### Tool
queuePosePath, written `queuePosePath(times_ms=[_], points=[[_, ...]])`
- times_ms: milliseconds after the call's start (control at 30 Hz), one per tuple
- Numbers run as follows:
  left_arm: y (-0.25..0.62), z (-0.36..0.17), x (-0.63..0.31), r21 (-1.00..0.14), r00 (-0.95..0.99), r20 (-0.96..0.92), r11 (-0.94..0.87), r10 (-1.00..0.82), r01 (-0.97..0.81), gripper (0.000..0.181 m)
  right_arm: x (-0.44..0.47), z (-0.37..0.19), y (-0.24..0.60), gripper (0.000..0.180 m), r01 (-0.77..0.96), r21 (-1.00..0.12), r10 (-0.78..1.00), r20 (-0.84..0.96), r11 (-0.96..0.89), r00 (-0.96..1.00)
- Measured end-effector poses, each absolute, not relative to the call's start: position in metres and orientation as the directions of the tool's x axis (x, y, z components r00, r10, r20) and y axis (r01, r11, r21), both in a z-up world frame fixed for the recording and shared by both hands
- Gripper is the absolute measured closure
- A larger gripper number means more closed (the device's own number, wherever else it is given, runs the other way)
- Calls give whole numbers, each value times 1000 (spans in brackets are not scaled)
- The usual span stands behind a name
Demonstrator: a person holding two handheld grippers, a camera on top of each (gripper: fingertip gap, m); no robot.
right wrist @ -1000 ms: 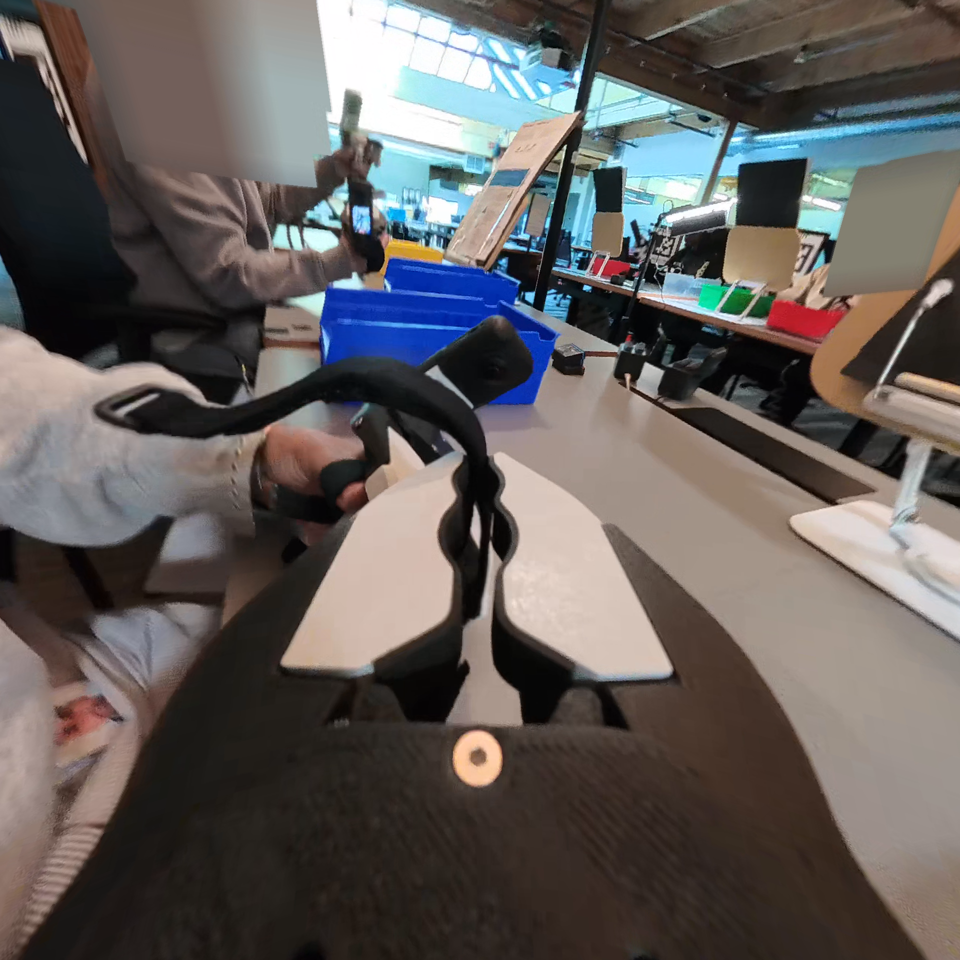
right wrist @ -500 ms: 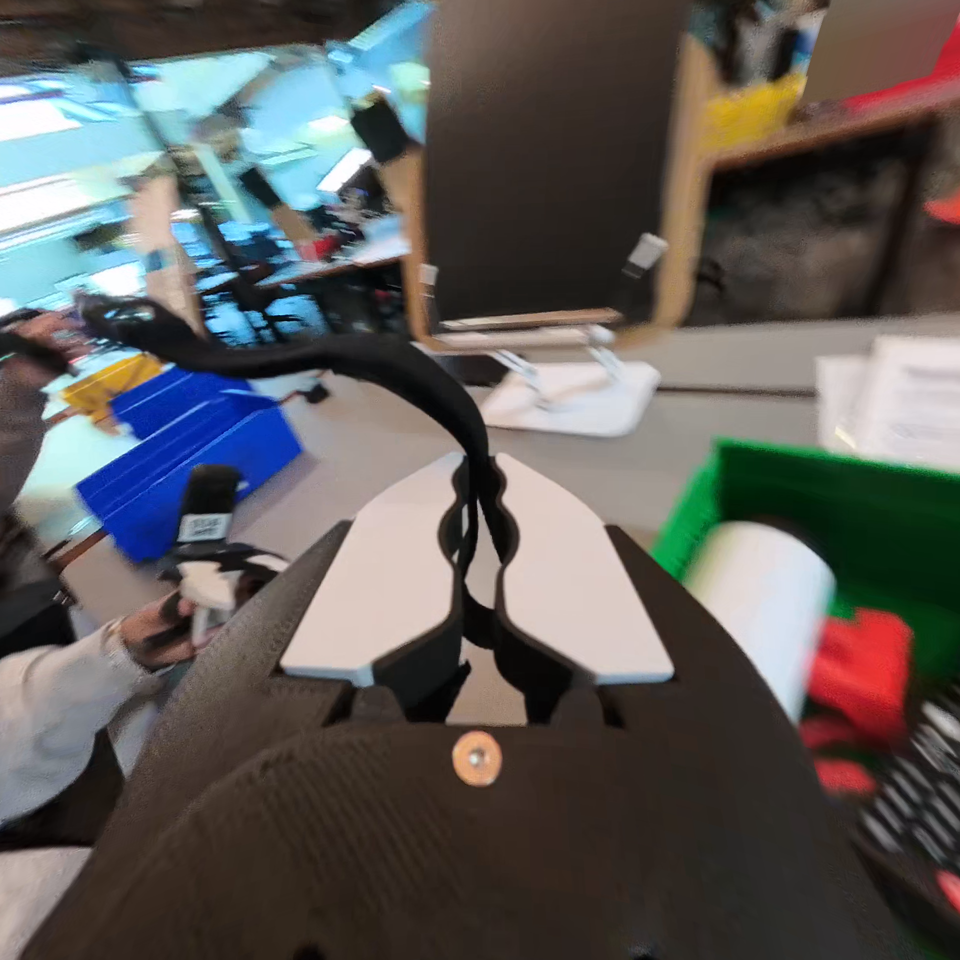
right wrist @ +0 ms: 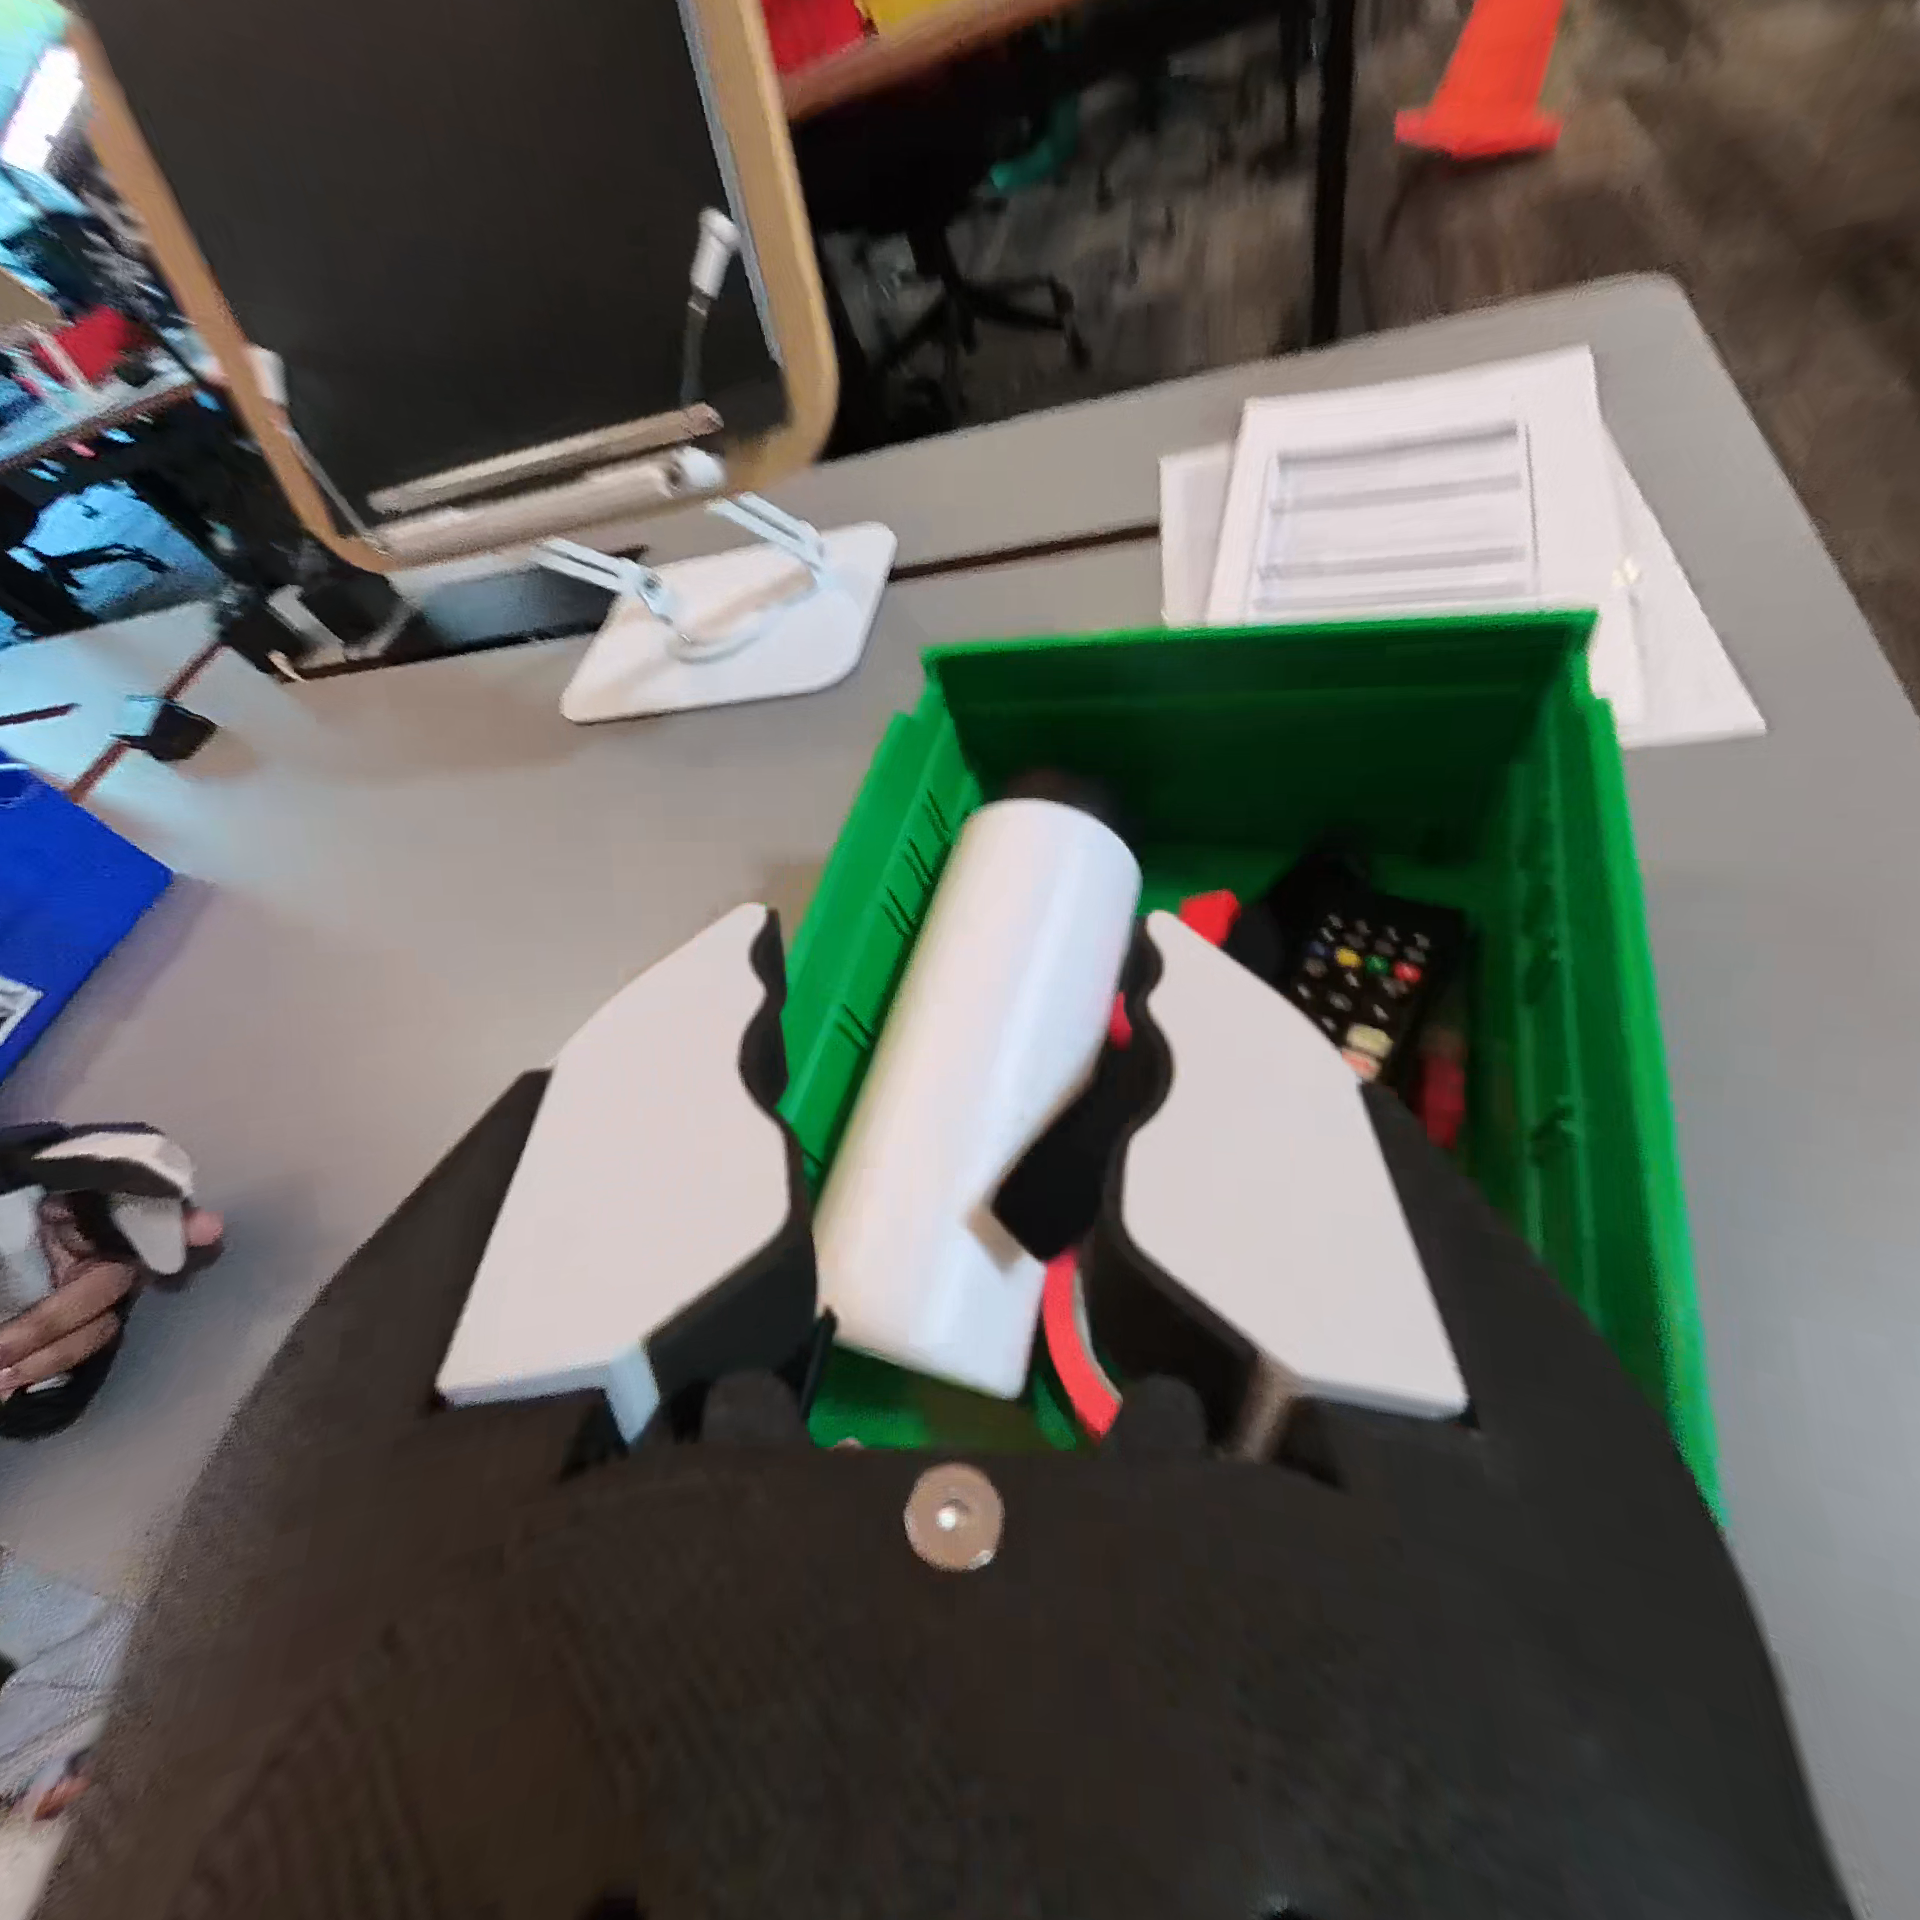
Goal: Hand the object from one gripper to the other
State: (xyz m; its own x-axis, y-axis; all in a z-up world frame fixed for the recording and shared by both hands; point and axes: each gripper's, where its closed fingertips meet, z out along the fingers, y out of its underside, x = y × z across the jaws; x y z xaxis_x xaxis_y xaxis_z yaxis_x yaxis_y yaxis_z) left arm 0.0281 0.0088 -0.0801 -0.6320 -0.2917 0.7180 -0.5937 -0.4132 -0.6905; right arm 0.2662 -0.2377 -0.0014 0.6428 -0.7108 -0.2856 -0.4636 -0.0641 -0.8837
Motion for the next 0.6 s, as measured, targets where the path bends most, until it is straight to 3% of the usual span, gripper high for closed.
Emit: queuePosePath(times_ms=[33,167,300,433,600], points=[[9,-80,28,-689,-631,719,-417,-291,-593,134,261,7,-229,116,-434,-899,-685,-280,-59,673],[11,-78,29,-697,-634,712,-421,-302,-581,135,228,36,-180,126,-357,-934,-529,-295,-15,796],[16,-76,30,-719,-640,690,-420,-337,-554,136,167,55,-110,131,-350,-935,-245,-353,59,903],[30,-67,32,-777,-652,626,-415,-427,-474,140,83,53,-39,127,-346,-931,59,-342,114,938],[66,-39,27,-895,-646,445,-313,-620,-317,153,-3,5,18,125,-224,-971,207,-203,82,957]])
